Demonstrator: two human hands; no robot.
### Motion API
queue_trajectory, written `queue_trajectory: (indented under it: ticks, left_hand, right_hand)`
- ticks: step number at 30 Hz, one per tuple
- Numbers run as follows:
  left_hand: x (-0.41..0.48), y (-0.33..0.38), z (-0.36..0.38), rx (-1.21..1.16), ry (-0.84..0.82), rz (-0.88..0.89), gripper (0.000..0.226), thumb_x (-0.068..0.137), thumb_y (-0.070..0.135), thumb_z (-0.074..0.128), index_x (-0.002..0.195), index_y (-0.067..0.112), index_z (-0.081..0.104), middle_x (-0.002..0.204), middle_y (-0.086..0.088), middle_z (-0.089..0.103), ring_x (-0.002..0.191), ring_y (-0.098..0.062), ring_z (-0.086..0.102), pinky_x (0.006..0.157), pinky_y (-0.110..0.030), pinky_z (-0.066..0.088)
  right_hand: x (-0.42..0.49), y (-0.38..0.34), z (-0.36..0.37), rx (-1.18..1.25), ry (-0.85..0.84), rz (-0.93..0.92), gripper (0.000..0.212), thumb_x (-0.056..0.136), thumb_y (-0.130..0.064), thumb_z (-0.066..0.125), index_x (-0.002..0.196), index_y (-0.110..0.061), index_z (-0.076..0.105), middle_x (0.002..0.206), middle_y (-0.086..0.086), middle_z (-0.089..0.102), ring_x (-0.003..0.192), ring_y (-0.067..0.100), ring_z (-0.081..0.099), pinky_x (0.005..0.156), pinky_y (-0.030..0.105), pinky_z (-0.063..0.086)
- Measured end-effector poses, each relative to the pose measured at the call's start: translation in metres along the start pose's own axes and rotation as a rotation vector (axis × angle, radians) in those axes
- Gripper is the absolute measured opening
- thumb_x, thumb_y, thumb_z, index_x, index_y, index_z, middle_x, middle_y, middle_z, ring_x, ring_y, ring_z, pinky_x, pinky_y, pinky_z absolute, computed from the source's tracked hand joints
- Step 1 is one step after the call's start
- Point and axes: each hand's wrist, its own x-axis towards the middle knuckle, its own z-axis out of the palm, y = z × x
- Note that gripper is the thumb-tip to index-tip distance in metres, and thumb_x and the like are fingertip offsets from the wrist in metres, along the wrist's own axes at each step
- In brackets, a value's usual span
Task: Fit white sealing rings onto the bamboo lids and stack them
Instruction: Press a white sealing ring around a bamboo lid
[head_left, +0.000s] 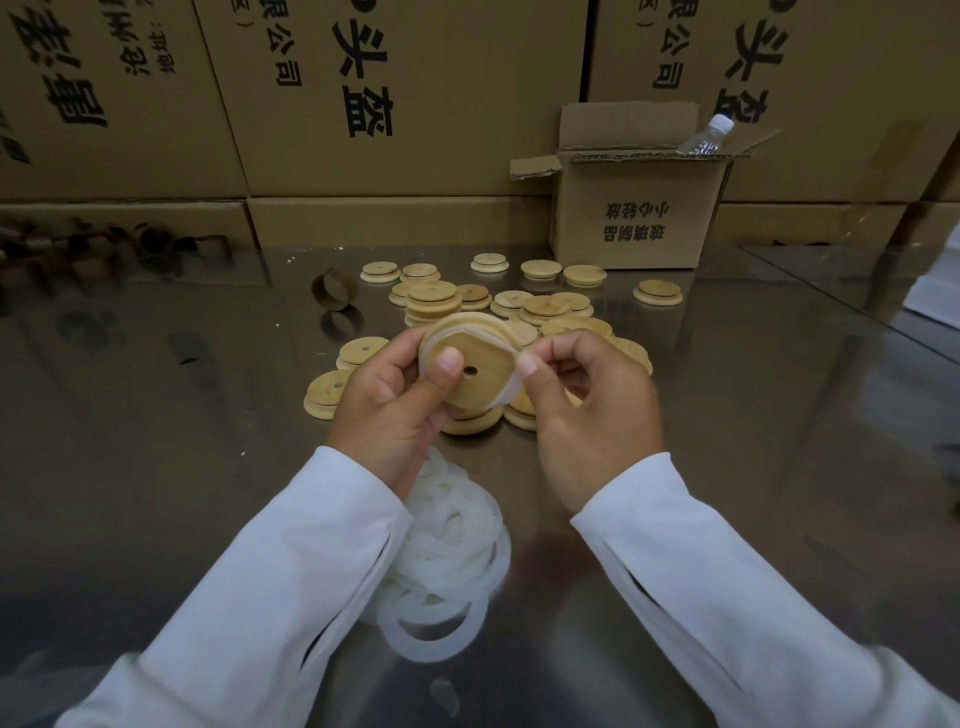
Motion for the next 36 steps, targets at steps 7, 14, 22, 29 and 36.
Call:
queue_trajectory:
  ticks: [7, 14, 22, 29, 36]
  left_hand:
    - [-0.001, -0.005, 0.003, 0.011, 0.022, -0.069, 0.032, 0.067, 0.017, 0.062, 0.096, 0.005, 0.062, 0.084, -0.003, 0.071, 0.081, -0.016, 0.067, 0.065, -0.026, 0.055]
    - [0.000, -0.006, 0.005, -0.059, 0.090, -0.102, 0.034, 0.068, 0.016, 0.060, 0.099, 0.004, 0.061, 0.085, -0.006, 0.072, 0.081, -0.018, 0.069, 0.063, -0.026, 0.055]
    - [-0.002, -0.009, 0.004, 0.117, 0.047, -0.167, 0.028, 0.071, 0.029, 0.059, 0.090, 0.010, 0.069, 0.084, -0.010, 0.070, 0.082, -0.021, 0.067, 0.068, -0.037, 0.058]
    - [0.001, -0.004, 0.002, 0.193, 0.038, -0.140, 0.031, 0.071, 0.030, 0.057, 0.093, 0.013, 0.067, 0.088, -0.007, 0.065, 0.084, -0.018, 0.063, 0.061, -0.027, 0.054]
    - [0.000, -0.003, 0.002, 0.147, 0.031, -0.124, 0.029, 0.071, 0.029, 0.056, 0.094, 0.014, 0.066, 0.089, -0.004, 0.065, 0.086, -0.015, 0.062, 0.065, -0.027, 0.055]
  right_hand:
    - [0.002, 0.005, 0.000, 0.012, 0.074, 0.075, 0.008, 0.085, -0.019, 0.061, 0.077, -0.022, 0.060, 0.073, -0.015, 0.058, 0.069, -0.003, 0.052, 0.061, 0.003, 0.038]
    - [-0.005, 0.006, 0.005, -0.012, 0.098, 0.077, 0.007, 0.081, -0.027, 0.065, 0.084, -0.024, 0.059, 0.074, -0.018, 0.060, 0.080, -0.010, 0.052, 0.061, -0.001, 0.037]
    - [-0.003, 0.007, 0.001, -0.133, 0.057, 0.022, 0.009, 0.082, -0.025, 0.064, 0.074, -0.026, 0.062, 0.068, -0.020, 0.060, 0.075, -0.006, 0.057, 0.062, 0.001, 0.039]
    - [0.007, 0.005, -0.009, -0.003, -0.021, 0.161, 0.012, 0.080, -0.022, 0.067, 0.068, -0.023, 0.067, 0.066, -0.015, 0.064, 0.071, -0.004, 0.058, 0.057, 0.002, 0.041]
    - [0.009, 0.004, -0.010, 0.004, -0.048, 0.144, 0.018, 0.080, -0.022, 0.067, 0.063, -0.025, 0.064, 0.061, -0.017, 0.062, 0.067, -0.008, 0.056, 0.059, 0.002, 0.040]
